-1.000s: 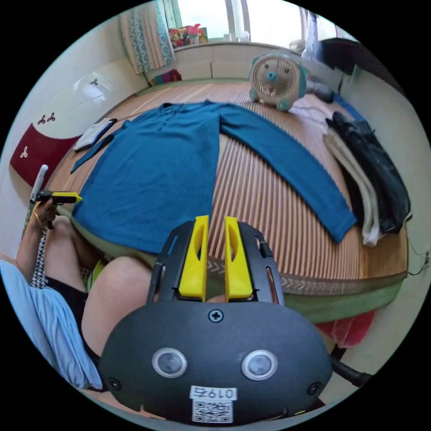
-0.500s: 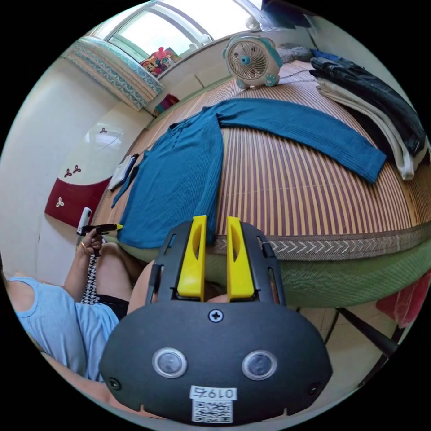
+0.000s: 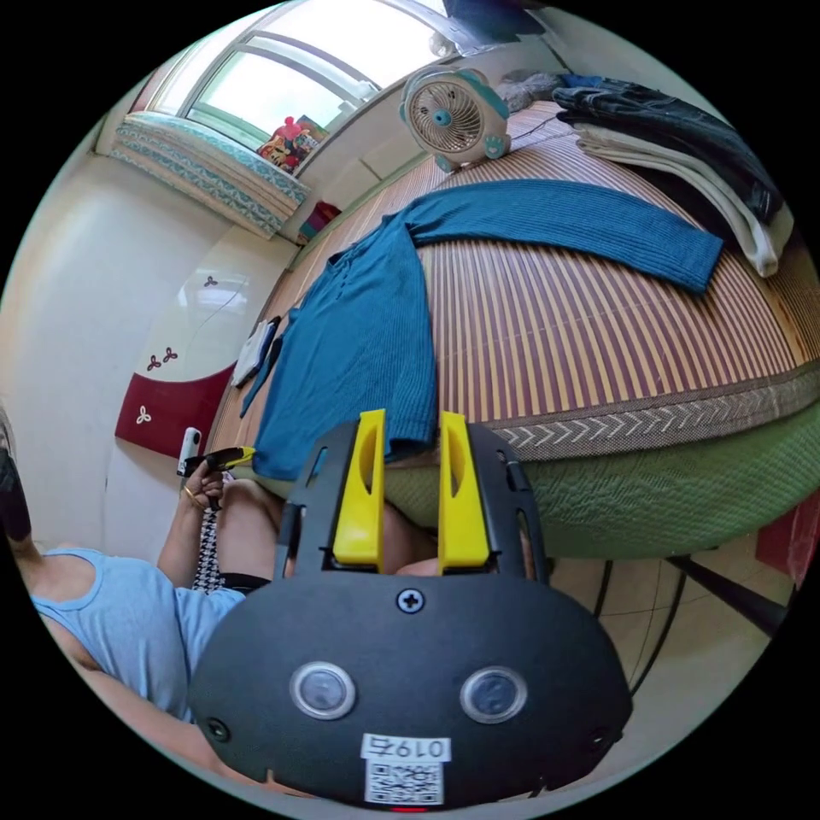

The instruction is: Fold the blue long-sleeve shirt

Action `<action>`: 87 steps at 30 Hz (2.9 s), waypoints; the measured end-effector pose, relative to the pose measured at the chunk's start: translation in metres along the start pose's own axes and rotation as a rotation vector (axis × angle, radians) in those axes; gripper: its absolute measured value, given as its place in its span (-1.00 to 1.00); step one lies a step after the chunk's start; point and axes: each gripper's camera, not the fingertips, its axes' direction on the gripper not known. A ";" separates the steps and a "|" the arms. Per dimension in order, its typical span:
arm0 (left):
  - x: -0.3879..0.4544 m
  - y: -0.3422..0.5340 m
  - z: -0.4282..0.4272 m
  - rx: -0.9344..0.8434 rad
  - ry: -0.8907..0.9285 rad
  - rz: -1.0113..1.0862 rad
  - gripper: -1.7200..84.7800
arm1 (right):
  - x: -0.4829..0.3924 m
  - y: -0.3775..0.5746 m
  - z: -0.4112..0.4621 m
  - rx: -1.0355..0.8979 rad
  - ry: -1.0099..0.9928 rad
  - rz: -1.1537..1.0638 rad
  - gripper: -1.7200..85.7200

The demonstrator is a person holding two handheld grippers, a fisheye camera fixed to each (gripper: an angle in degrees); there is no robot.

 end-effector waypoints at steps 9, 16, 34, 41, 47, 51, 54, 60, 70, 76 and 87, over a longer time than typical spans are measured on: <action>-0.012 0.016 -0.010 -0.028 -0.044 0.004 -0.94 | -0.004 -0.007 0.005 -0.066 0.067 0.028 -0.89; -0.005 0.018 -0.013 -0.064 -0.103 0.075 -0.93 | -0.023 -0.015 -0.002 -0.076 0.106 0.010 -0.97; -0.023 0.021 -0.045 -0.150 -0.045 0.042 -0.92 | -0.112 -0.050 -0.011 -0.256 0.390 -0.136 -0.98; -0.021 0.018 -0.071 -0.126 -0.097 0.044 -0.92 | -0.141 -0.051 -0.016 -0.287 0.363 -0.165 -0.98; -0.013 0.020 -0.082 -0.158 -0.143 0.050 -0.92 | -0.162 -0.048 -0.017 -0.304 0.327 -0.172 -0.97; -0.012 0.022 -0.090 -0.157 -0.136 0.044 -0.92 | -0.176 -0.047 -0.017 -0.334 0.315 -0.195 -0.96; -0.011 0.022 -0.096 -0.161 -0.133 0.039 -0.92 | -0.190 -0.046 -0.014 -0.368 0.318 -0.220 -0.90; -0.003 0.033 -0.109 -0.215 -0.094 0.040 -0.92 | -0.205 -0.041 -0.017 -0.448 0.492 -0.257 -0.81; 0.002 0.010 -0.245 0.402 -0.550 -0.038 -0.87 | -0.295 -0.035 -0.090 0.278 0.381 -0.456 -0.88; -0.052 -0.047 -0.275 0.497 -0.642 -0.343 -0.83 | -0.339 -0.052 -0.068 0.398 0.441 -0.467 -0.77; -0.120 -0.072 -0.304 0.584 -0.340 -0.574 -0.83 | -0.369 -0.096 0.006 0.134 0.398 -0.498 -0.93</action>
